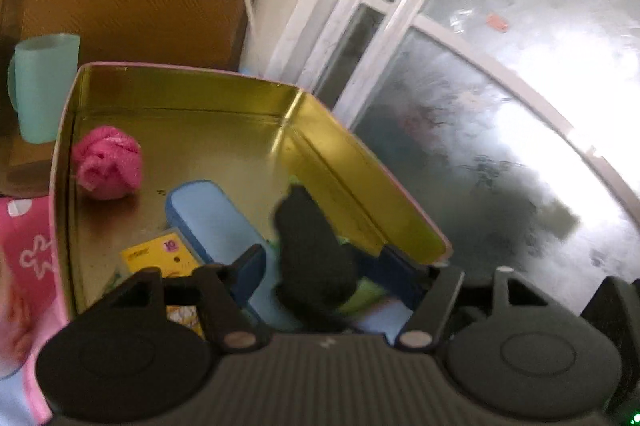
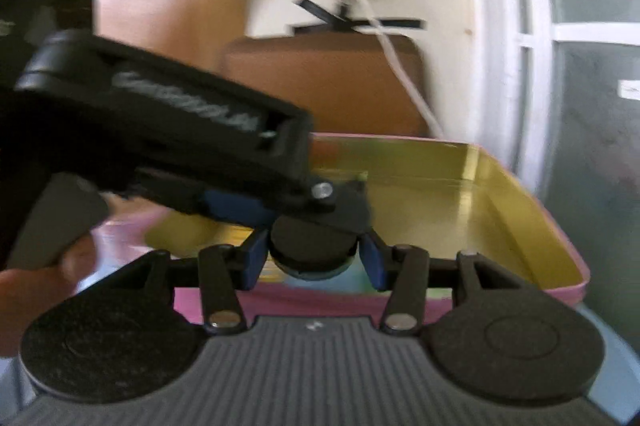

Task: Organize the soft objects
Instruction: 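Drop the black pouch into the pink tin with the right gripper, then grasp the bag of cotton swabs on the table with the right gripper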

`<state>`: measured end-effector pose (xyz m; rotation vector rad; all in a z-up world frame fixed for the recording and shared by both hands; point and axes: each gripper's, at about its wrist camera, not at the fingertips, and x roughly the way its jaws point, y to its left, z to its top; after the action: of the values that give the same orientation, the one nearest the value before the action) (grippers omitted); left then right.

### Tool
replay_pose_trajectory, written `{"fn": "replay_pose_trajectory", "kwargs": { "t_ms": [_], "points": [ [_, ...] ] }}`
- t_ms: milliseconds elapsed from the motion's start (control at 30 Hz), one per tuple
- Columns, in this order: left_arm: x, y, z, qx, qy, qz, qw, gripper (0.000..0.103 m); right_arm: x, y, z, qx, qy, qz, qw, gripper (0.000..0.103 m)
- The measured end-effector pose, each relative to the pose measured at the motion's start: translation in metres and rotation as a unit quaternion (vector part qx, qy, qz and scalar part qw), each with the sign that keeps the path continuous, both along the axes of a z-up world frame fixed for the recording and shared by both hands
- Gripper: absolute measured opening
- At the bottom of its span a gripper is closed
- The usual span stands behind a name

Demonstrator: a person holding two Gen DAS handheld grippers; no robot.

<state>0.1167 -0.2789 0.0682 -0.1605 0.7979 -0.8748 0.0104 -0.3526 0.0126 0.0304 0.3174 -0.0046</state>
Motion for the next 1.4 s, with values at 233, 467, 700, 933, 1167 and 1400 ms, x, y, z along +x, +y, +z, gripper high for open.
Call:
{"fn": "replay_pose_trajectory", "kwargs": {
  "t_ms": [233,467,700,933,1167,1400],
  "points": [
    [-0.02,0.021,-0.003,-0.015,-0.009,0.004,0.9998,0.073,-0.008,-0.038,-0.01,0.027,-0.014,-0.074,0.997,0.054],
    [-0.071,0.083,0.009,-0.032,-0.034,0.015,0.9988,0.078,-0.045,-0.026,-0.006,0.105,-0.054,-0.036,0.992,0.055],
    [-0.111,0.211,-0.017,-0.026,-0.023,0.11,0.9934,0.08,-0.05,0.045,0.005,0.122,-0.035,0.107,0.986,0.055],
    [-0.143,0.326,-0.047,0.02,-0.047,0.254,0.9657,0.08,0.005,0.149,-0.004,0.108,0.062,0.245,0.962,0.058],
    [-0.149,0.378,-0.061,-0.066,-0.023,0.309,0.9484,0.08,0.104,0.225,-0.014,0.169,0.137,0.245,0.945,0.071],
    [-0.153,0.383,-0.063,-0.084,-0.019,0.308,0.9474,0.084,0.114,0.231,-0.02,0.184,0.168,0.256,0.934,0.04]
  ]
}}
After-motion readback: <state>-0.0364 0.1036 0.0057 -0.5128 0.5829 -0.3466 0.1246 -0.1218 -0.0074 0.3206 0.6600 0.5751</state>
